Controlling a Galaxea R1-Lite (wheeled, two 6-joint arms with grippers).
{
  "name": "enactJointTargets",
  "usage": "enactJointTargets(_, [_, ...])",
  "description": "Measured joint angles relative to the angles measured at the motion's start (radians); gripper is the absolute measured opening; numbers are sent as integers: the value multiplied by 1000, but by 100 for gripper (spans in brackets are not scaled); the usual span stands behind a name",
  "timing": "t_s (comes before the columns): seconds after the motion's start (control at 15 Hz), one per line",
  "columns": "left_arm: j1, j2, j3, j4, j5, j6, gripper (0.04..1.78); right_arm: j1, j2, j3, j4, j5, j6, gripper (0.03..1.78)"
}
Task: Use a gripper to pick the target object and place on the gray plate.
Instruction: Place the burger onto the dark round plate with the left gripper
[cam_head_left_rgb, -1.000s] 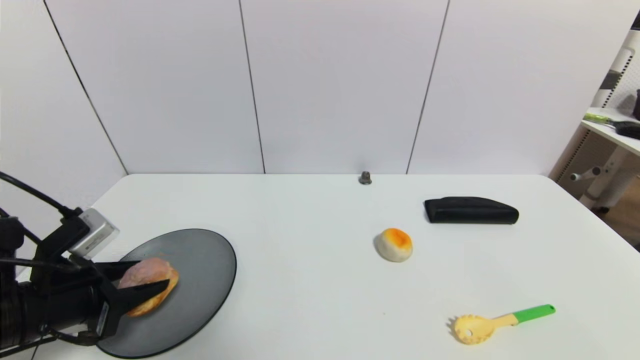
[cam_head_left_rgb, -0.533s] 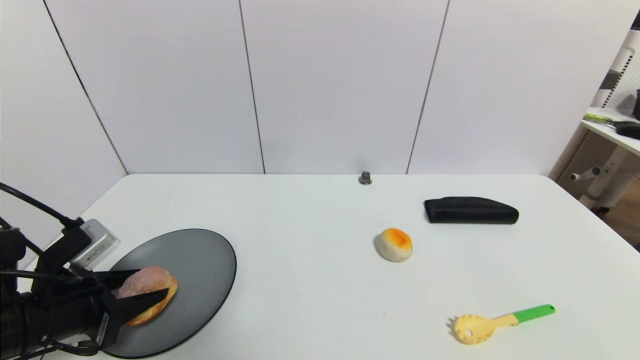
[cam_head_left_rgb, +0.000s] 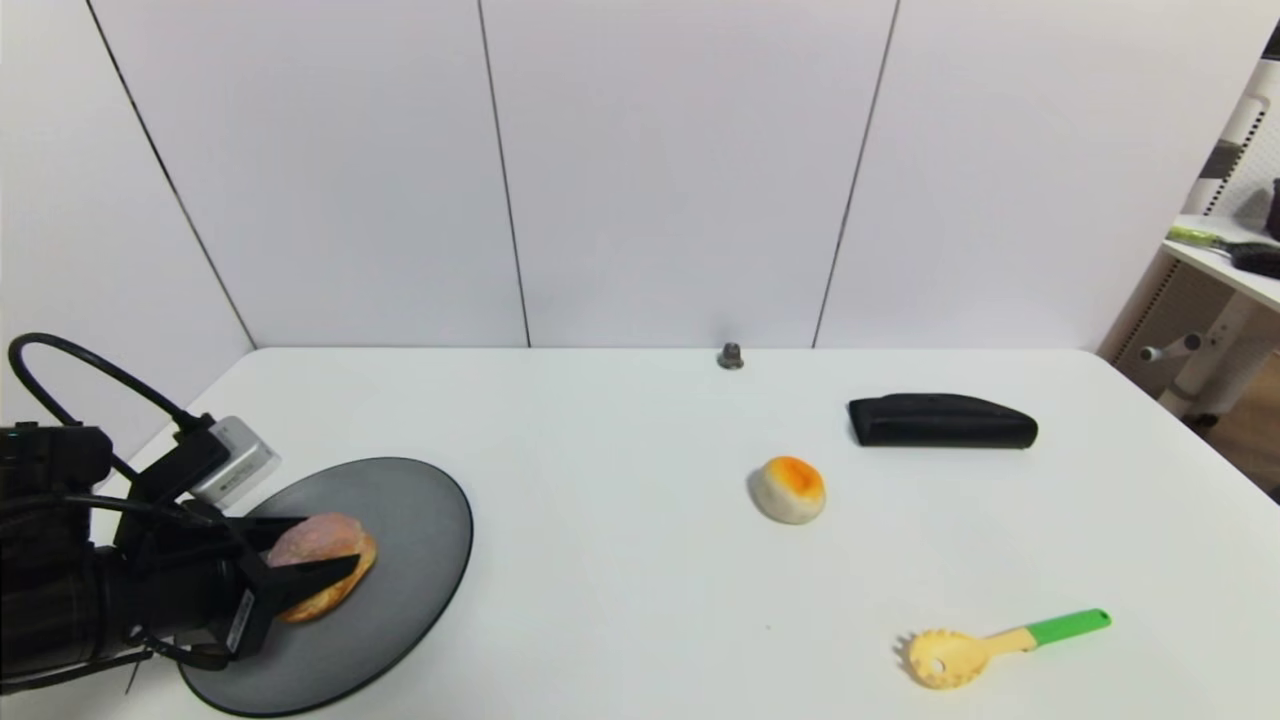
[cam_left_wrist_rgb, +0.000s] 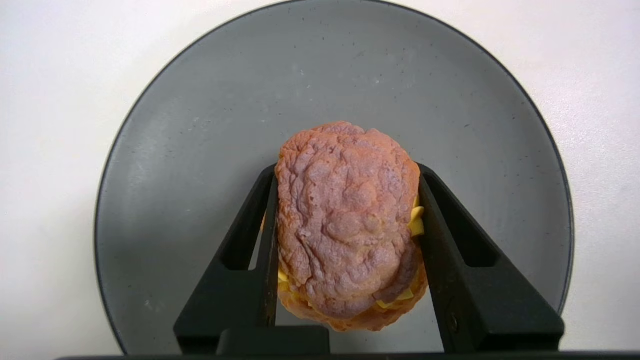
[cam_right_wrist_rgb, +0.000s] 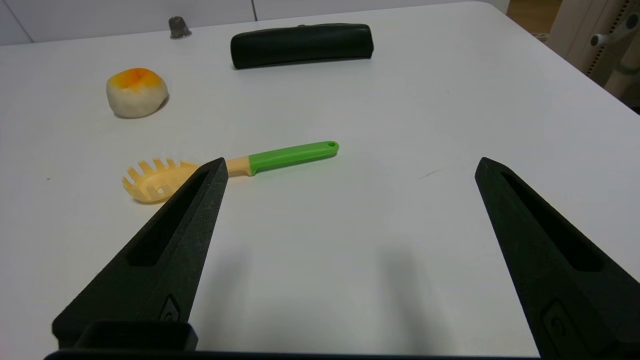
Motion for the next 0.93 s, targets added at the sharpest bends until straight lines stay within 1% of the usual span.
enactJointTargets(0.2, [-16,44,-27,30,1,51,83,0,0,0,0,0,0,171])
enactJointTargets(0.53, [-41,71,-39,51,1,55,83,0,0,0,0,0,0,171])
enactJointTargets(0.93, [-44,54,-74,55,0,54,83,0,0,0,0,0,0,171])
